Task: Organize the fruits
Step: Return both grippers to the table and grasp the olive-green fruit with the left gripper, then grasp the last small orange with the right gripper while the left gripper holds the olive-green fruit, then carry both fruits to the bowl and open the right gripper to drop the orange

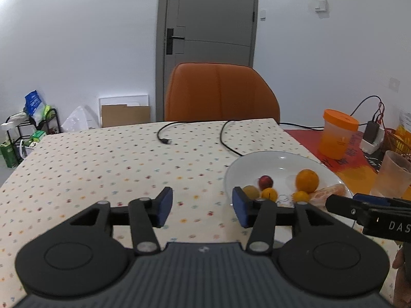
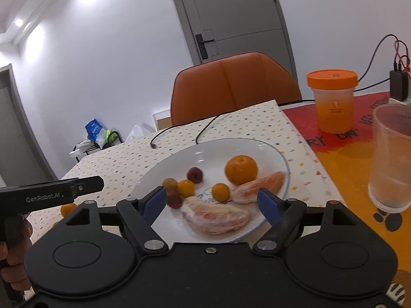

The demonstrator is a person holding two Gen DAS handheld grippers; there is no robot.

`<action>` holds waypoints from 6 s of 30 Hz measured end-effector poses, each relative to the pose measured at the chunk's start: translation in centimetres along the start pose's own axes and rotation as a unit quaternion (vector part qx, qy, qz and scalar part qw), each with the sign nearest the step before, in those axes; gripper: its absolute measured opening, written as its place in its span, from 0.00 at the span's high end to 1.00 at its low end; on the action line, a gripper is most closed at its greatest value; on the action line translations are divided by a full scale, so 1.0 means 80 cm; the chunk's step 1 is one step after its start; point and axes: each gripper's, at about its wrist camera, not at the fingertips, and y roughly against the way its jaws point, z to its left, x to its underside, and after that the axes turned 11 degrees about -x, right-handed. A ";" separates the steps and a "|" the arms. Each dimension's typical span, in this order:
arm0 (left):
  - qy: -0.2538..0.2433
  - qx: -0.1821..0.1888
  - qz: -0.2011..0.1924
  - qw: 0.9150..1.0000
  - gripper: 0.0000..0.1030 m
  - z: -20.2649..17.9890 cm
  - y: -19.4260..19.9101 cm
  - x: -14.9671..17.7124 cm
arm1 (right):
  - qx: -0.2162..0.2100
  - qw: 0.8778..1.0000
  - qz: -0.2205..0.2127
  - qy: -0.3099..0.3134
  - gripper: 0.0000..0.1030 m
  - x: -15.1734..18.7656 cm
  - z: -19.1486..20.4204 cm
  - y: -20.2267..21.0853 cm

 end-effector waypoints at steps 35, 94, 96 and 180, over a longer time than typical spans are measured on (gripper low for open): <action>0.074 -0.087 0.033 0.993 0.24 0.143 0.024 0.055 | -0.049 0.998 0.029 0.035 0.00 0.020 0.096 -0.042; 0.197 -0.156 0.026 0.968 0.79 0.273 0.033 0.089 | -0.154 0.971 0.127 0.130 0.12 0.039 0.254 -0.181; 0.197 -0.158 0.027 0.967 0.79 0.275 0.033 0.089 | -0.152 0.971 0.130 0.129 0.12 0.040 0.255 -0.187; 0.038 -0.001 0.011 0.999 0.79 0.021 -0.023 0.016 | 0.002 1.000 0.006 0.026 0.51 -0.021 0.005 -0.063</action>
